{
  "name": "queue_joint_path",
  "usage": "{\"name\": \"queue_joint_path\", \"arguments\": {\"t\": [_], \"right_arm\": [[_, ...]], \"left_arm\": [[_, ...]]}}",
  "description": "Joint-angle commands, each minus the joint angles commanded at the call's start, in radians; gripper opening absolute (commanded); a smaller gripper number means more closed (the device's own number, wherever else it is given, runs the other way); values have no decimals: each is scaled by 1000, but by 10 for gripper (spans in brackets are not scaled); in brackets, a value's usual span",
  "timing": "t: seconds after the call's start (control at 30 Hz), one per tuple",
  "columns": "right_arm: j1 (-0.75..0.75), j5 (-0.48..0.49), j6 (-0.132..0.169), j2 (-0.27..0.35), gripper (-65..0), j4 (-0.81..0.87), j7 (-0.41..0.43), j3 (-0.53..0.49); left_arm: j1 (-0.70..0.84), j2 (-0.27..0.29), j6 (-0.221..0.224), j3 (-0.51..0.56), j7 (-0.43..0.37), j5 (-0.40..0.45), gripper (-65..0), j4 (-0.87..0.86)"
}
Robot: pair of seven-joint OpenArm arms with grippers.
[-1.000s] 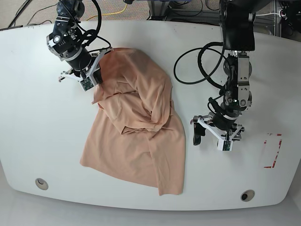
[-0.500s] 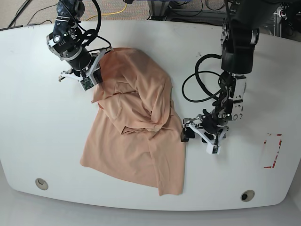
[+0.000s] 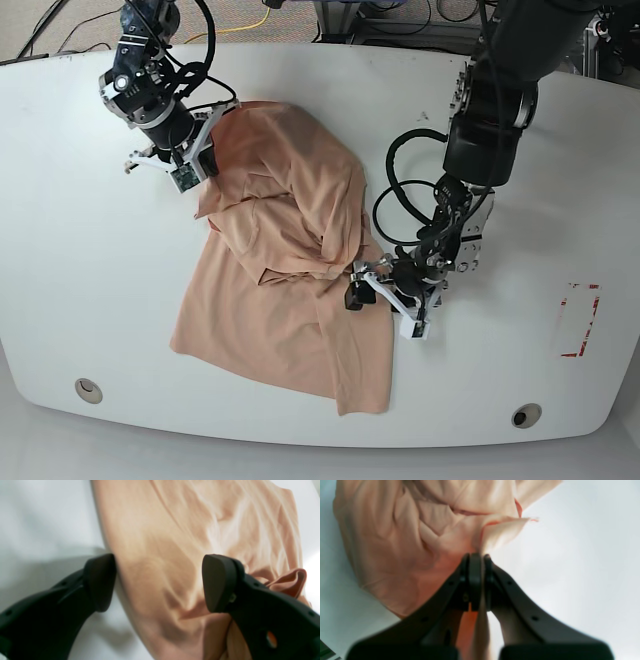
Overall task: Layout the t-shirt on the table in an organized manner, then fold the t-shirt properly
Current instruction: 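Reach the left gripper to the shirt's opposite edge and grasp it, then lift the shirt with both grippers and stretch it apart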
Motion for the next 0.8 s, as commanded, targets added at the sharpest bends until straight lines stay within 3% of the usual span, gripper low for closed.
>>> {"name": "queue_joint_path", "arguments": {"t": [0.1, 0.23, 0.27, 0.4, 0.5, 0.63, 0.8], "right_arm": [[0, 0, 0, -2, -650, 0, 0, 0], [0, 0, 0, -3, -650, 0, 0, 0], [0, 0, 0, -3, -650, 0, 0, 0], [0, 0, 0, -3, -650, 0, 2, 2], [0, 0, 0, -3, -650, 0, 3, 2], [18, -2, -4, -8, -650, 0, 6, 35], [72, -6, 0, -49, -650, -11, 6, 160]], "left_arm": [[2, 0, 2, 11, 0, 0, -190, 2], [2, 0, 11, 9, -2, 0, -408, -3], [2, 0, 28, 9, -11, 0, -482, -5], [9, -5, 123, 11, -87, 2, -650, -8], [23, -8, 164, 9, -118, 0, -647, -23], [26, -9, 166, 6, -137, 0, -650, -17], [28, -52, 166, -2, -137, -15, -650, 31]]}}
